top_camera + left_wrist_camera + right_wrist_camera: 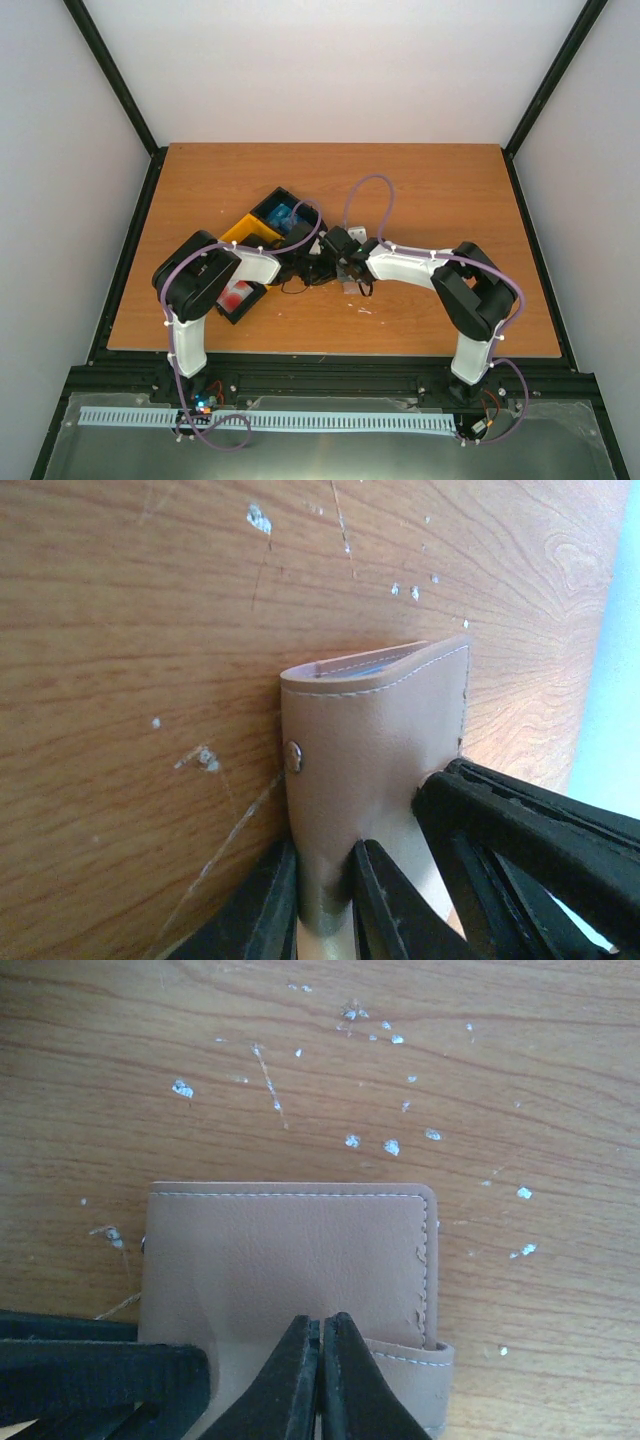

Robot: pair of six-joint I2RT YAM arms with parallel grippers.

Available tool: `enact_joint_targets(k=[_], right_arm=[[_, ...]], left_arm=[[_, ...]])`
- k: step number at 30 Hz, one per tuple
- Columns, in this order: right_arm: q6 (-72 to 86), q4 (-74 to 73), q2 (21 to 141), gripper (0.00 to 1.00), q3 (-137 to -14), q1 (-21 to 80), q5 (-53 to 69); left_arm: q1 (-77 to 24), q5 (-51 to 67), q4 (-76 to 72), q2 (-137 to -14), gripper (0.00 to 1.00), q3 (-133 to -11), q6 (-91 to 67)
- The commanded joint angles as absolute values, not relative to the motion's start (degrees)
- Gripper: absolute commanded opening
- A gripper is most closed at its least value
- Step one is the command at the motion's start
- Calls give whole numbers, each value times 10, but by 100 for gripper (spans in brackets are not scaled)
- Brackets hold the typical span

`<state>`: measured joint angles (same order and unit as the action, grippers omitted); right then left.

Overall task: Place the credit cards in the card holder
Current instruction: Close the card holder at the center of the board.

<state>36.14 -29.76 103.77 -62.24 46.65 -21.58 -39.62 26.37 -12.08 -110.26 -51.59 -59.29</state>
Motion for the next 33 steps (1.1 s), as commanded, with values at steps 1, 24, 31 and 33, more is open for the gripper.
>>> enact_joint_targets(k=[1, 24, 31, 33], right_arm=[[383, -327, 1041, 3, -602, 486, -176], [411, -296, 1005, 5, -565, 486, -190], [401, -304, 980, 10, -579, 486, -201], [399, -307, 974, 11, -582, 486, -202]], left_arm=[[-410, 247, -19, -1144, 17, -494, -591], [-410, 249, -21, -1145, 18, -494, -594], [-410, 248, -20, -1145, 19, -494, -593], [-410, 248, -20, -1145, 18, -494, -593]])
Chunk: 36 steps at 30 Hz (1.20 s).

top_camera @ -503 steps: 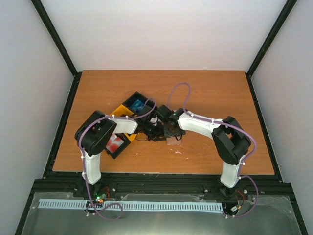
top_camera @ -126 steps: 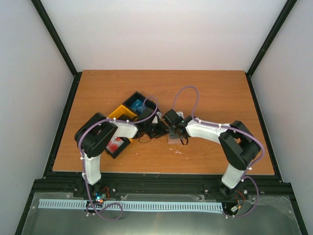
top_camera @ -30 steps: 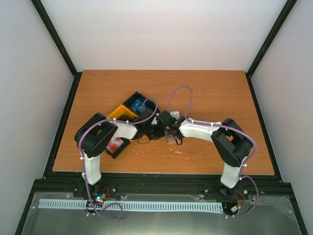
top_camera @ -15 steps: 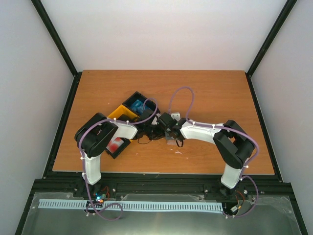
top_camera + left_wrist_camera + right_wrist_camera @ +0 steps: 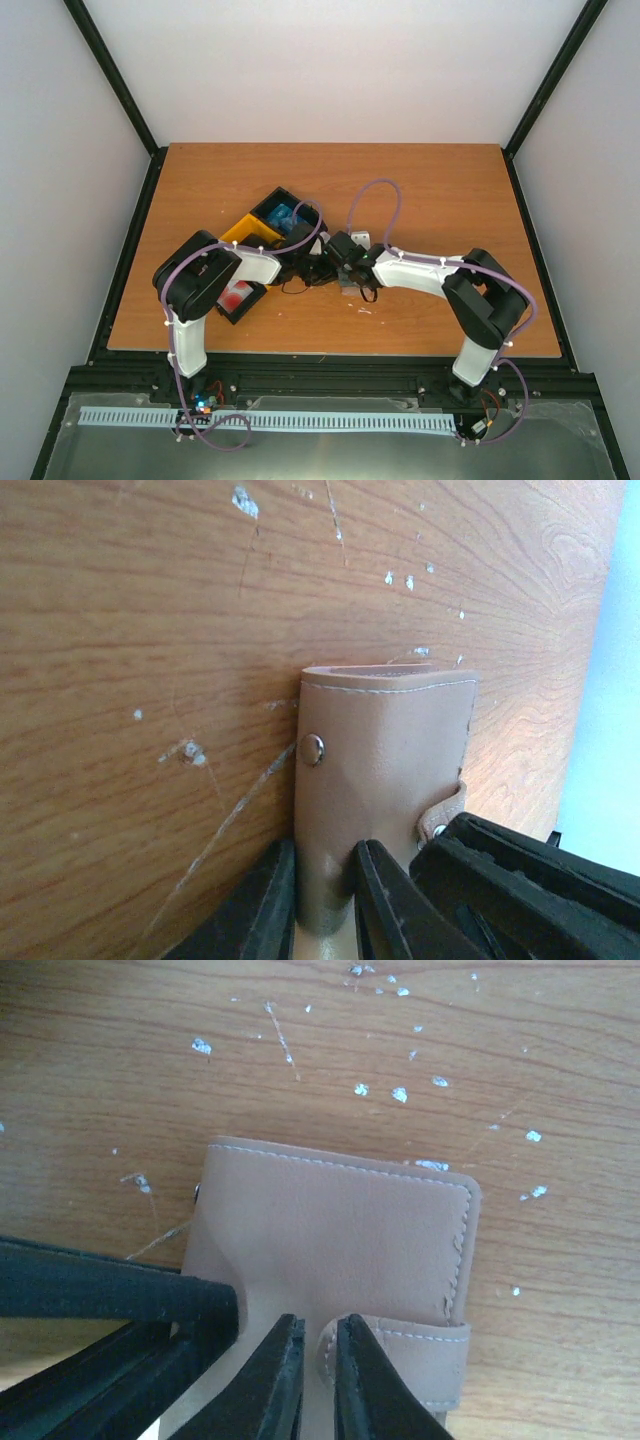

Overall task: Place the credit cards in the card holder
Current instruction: Close the card holder at the center of the board.

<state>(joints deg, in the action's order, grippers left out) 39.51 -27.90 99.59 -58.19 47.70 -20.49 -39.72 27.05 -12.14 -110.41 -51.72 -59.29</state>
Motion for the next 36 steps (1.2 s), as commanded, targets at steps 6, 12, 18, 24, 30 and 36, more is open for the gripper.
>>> enact_joint_targets(k=[6, 12, 18, 24, 30, 36], right_arm=[[400, -312, 948, 15, -585, 484, -206], [418, -316, 928, 14, -574, 467, -201], [445, -284, 900, 8, -529, 424, -153], [437, -251, 898, 12, -513, 395, -86], [428, -221, 898, 17, -504, 366, -39], [417, -212, 913, 18, -503, 345, 11]], left_arm=[[-410, 247, -20, -1145, 19, -493, -593], [-410, 247, -19, -1144, 19, -494, -592], [-410, 249, -18, -1144, 19, -495, -590], [-410, 249, -17, -1145, 19, -497, -588], [-410, 249, -17, -1145, 19, -497, -589], [-410, 249, -16, -1144, 19, -498, -588]])
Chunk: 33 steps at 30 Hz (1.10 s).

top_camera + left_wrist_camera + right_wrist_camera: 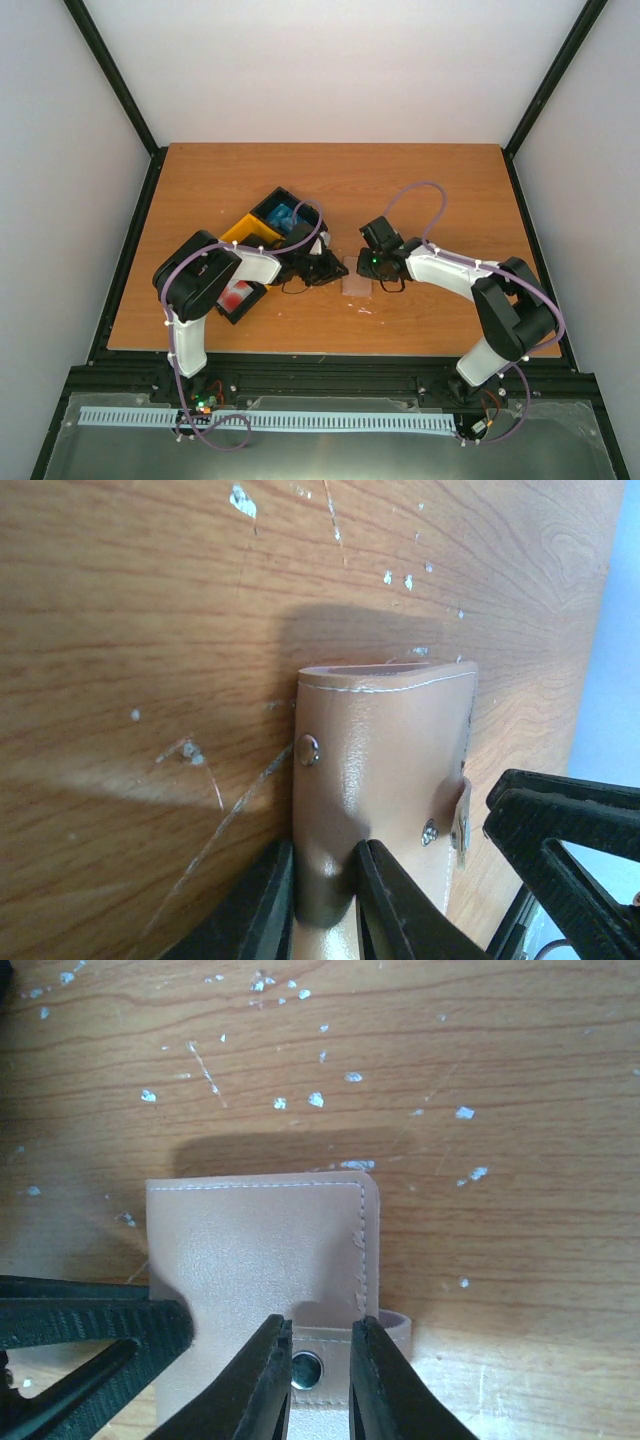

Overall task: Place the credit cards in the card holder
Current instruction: Close the card holder at the center of the board.

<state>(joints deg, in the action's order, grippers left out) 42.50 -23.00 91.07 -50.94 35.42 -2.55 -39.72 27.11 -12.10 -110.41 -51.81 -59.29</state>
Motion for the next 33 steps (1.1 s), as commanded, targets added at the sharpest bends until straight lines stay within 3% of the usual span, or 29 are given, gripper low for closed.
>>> enact_joint_targets(k=[1, 33], right_arm=[[417, -212, 914, 18, -504, 344, 13], [423, -181, 937, 17, -487, 340, 69]], left_arm=[[-410, 249, -16, -1144, 19, -497, -588], [-410, 251, -21, -1148, 19, -496, -588]])
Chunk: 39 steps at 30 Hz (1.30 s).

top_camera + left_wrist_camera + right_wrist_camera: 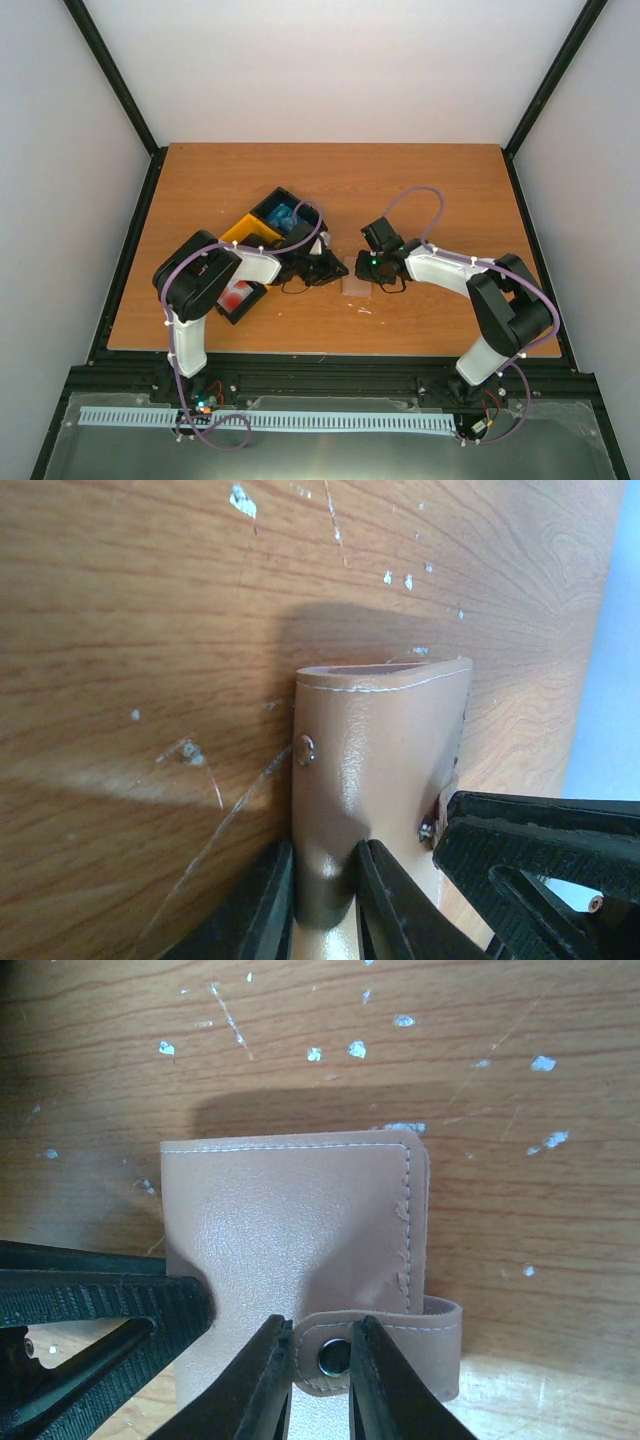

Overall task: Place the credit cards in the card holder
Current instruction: Close the card holder at the center of the board.

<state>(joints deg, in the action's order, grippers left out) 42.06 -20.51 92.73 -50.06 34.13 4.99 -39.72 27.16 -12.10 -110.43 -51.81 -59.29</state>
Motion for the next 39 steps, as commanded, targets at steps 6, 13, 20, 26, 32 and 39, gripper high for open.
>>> enact_joint_targets(k=[6, 13, 20, 26, 32, 39], right_arm=[[424, -174, 937, 21, -480, 338, 73], [418, -172, 944, 18, -479, 338, 78], [428, -147, 937, 15, -465, 338, 91], [425, -148, 940, 13, -468, 338, 92], [422, -147, 939, 11, -471, 338, 93], [411, -162, 949, 14, -481, 338, 84]], left_arm=[[-410, 252, -21, -1149, 19, -497, -588], [-410, 252, -22, -1149, 19, -495, -588], [-410, 253, -22, -1154, 19, -497, -586], [-410, 252, -20, -1158, 19, -499, -584], [-410, 250, -17, -1158, 19, -501, -583], [-410, 249, -16, -1158, 19, -502, -581]])
